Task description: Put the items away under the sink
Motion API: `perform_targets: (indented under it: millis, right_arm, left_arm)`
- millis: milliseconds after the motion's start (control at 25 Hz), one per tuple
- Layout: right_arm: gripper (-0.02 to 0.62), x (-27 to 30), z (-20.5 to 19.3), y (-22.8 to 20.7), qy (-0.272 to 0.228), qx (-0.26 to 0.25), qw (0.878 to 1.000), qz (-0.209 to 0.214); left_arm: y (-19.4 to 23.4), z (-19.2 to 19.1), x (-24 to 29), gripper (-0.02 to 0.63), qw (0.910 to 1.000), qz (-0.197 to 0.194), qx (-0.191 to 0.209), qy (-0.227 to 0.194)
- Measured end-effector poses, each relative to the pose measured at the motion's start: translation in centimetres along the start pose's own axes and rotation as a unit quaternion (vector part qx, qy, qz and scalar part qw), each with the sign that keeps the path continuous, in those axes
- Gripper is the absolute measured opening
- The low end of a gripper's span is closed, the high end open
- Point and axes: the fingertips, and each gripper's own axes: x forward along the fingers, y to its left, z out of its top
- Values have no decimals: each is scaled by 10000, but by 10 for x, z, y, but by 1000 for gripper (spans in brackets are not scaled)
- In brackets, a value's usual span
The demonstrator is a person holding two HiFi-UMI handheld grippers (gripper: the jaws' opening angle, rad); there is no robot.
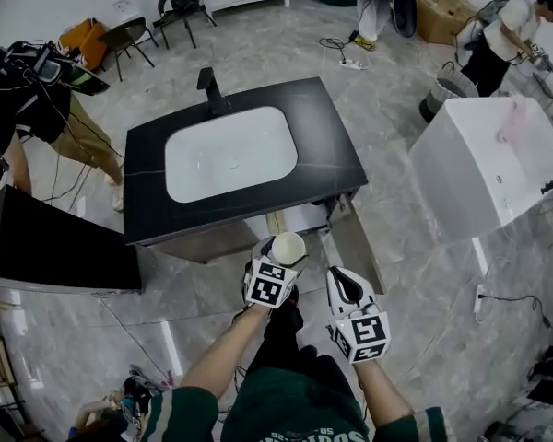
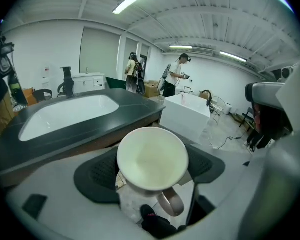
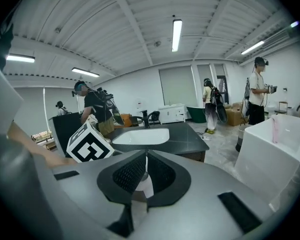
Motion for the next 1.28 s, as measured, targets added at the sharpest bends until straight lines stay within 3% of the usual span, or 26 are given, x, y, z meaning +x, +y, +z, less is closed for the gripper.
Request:
perform_targets:
  millis: [200, 640, 800, 1280]
  right_arm:
    - [43, 51, -73, -29, 23, 1, 10000, -31]
    - [43, 157, -231, -97, -174, -35, 9998, -21]
    - [43, 188, -272, -116, -376, -36, 9993, 9]
    - [43, 246, -376, -149, -543, 114, 9984, -69]
  left_arm:
    - [16, -48, 79, 417, 9998, -59, 35, 165]
    - [68, -131, 240, 417, 9997, -41, 232, 115]
    - [84, -148, 291, 417, 9995, -141, 283, -36]
    - [140, -208, 414, 417, 9993, 53, 333, 130]
